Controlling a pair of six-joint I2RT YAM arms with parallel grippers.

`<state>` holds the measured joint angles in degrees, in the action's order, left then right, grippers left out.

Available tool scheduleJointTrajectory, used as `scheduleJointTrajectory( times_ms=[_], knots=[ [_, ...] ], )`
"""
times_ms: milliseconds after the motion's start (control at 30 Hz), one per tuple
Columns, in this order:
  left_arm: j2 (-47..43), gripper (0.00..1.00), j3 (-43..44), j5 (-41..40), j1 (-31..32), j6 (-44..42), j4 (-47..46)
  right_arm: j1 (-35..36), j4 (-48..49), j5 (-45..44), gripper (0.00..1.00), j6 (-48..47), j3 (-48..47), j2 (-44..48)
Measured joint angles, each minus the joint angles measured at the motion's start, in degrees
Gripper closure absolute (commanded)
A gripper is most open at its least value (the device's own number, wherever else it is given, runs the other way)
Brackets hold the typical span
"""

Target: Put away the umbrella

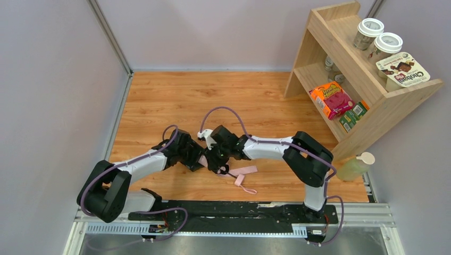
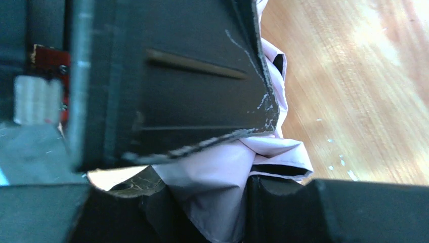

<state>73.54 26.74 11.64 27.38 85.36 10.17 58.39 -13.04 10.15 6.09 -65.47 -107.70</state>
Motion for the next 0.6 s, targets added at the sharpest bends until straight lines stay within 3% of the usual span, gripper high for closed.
scheduleJointTrajectory(
  times_ms=[167, 300, 367, 400, 500, 567, 600],
  knots=[
    [0.9, 0.34, 0.2, 0.2, 0.0, -1.3, -1.0, -7.2, 6.7, 20.1, 1.0, 4.2, 2.4, -1.5],
    [3.2, 0.53, 0.9, 0.9, 0.0, -1.1, -2.0, -11.3, 9.5, 31.2, 1.0, 8.2, 2.4, -4.3],
    [4.3, 0.71, 1.1, 1.4, 0.0, -1.0, -2.7, -12.7, 10.3, 35.6, 1.0, 10.3, 2.1, -5.8],
    [4.7, 0.84, 1.1, 1.8, 0.0, -0.7, -3.1, -13.1, 10.4, 37.1, 1.0, 11.0, 1.9, -6.4],
    [5.4, 0.99, 0.9, 2.6, -0.1, -0.3, -4.6, -14.4, 10.3, 40.5, 1.0, 12.6, 1.2, -7.8],
    [5.4, 1.0, 0.5, 2.8, -0.1, -0.6, -5.4, -14.7, 10.1, 40.9, 0.91, 13.0, 1.2, -7.8],
    [5.4, 1.0, 0.3, 2.8, -0.1, -0.7, -5.7, -14.7, 9.9, 40.8, 0.79, 13.2, 1.2, -7.8]
  ],
)
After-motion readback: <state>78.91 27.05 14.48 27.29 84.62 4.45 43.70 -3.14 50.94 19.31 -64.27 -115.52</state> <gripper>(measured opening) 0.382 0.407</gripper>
